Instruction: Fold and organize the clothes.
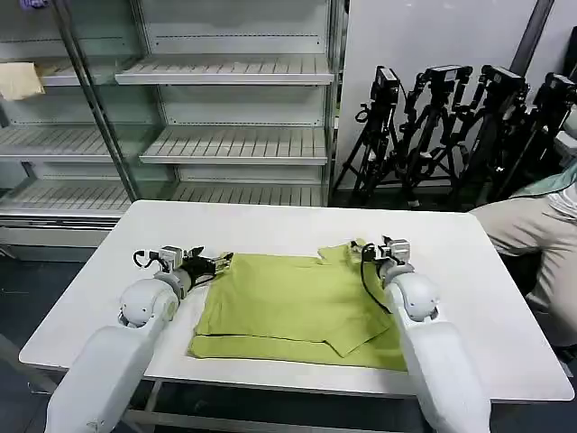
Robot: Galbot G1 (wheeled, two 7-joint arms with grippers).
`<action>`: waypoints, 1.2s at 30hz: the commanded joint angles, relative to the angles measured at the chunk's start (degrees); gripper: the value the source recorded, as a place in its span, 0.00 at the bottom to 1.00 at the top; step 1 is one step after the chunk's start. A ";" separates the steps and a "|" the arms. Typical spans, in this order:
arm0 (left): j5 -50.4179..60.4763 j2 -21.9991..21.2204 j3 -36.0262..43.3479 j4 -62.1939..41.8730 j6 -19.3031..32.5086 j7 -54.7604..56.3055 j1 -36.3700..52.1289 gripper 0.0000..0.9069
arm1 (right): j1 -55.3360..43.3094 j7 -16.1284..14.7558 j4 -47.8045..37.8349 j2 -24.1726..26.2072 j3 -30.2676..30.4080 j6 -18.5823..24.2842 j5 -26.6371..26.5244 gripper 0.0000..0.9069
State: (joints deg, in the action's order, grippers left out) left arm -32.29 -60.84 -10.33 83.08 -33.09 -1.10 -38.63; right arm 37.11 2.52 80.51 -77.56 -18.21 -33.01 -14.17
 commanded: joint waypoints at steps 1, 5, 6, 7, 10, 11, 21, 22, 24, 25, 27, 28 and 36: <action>-1.31 -0.37 1.21 -4.66 -0.03 -0.32 2.80 0.87 | -4.56 0.50 -7.20 -1.60 1.78 -0.19 0.34 0.00; -1.06 -0.68 1.32 -4.83 -0.01 -0.25 2.65 0.01 | -3.48 -0.72 -6.79 -1.04 1.79 -0.22 0.07 0.00; -1.05 -0.77 1.44 -4.73 -0.03 -0.13 2.39 0.01 | -3.25 -0.93 -6.62 -0.84 1.92 -0.23 -0.15 0.00; -1.05 -0.78 1.50 -4.65 -0.03 -0.22 2.23 0.01 | -3.14 -0.99 -6.58 -0.76 2.00 -0.25 -0.34 0.00; -1.04 -1.06 1.45 -4.12 -0.02 -0.19 1.75 0.01 | -2.87 -1.20 -6.24 -0.72 2.02 -0.22 -1.05 0.00; -1.04 -1.06 1.46 -3.89 -0.02 -0.22 1.54 0.01 | -2.77 -1.08 -6.02 -0.72 1.99 -0.22 -1.92 0.00; -1.12 -1.23 1.06 -1.43 0.00 -0.45 -0.03 0.01 | -2.85 -1.75 -6.25 -0.89 1.49 -0.06 -3.45 0.00; -1.12 -1.24 1.01 -1.21 0.01 -0.45 -0.18 0.01 | -2.84 -1.78 -5.81 -0.93 1.34 0.07 -3.46 0.00; -1.20 -1.20 0.75 -0.35 0.05 -0.53 -0.38 0.01 | -2.69 -1.98 -3.99 -0.74 1.19 1.36 -3.53 0.00; -1.33 -1.21 0.49 0.07 0.07 -0.51 -0.43 0.01 | -2.61 -2.01 -3.33 -0.66 1.13 1.51 -3.63 0.00; -1.66 -1.10 -0.55 1.25 0.08 -0.78 -0.91 0.01 | -1.86 -1.73 -0.36 0.17 1.19 1.48 -4.73 0.00; -1.99 -1.01 -1.03 2.10 0.09 -0.79 -1.41 0.01 | -1.40 -1.57 2.45 0.68 1.26 1.29 -5.08 0.00; -5.48 0.45 -6.25 15.99 0.11 0.80 -10.67 0.01 | 10.00 0.09 22.74 6.13 -0.62 1.15 -5.30 0.00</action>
State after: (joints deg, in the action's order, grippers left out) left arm -35.88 -60.75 -13.19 89.17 -33.21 -0.79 -43.49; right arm 39.59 1.95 87.40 -75.00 -17.92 -32.17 -18.63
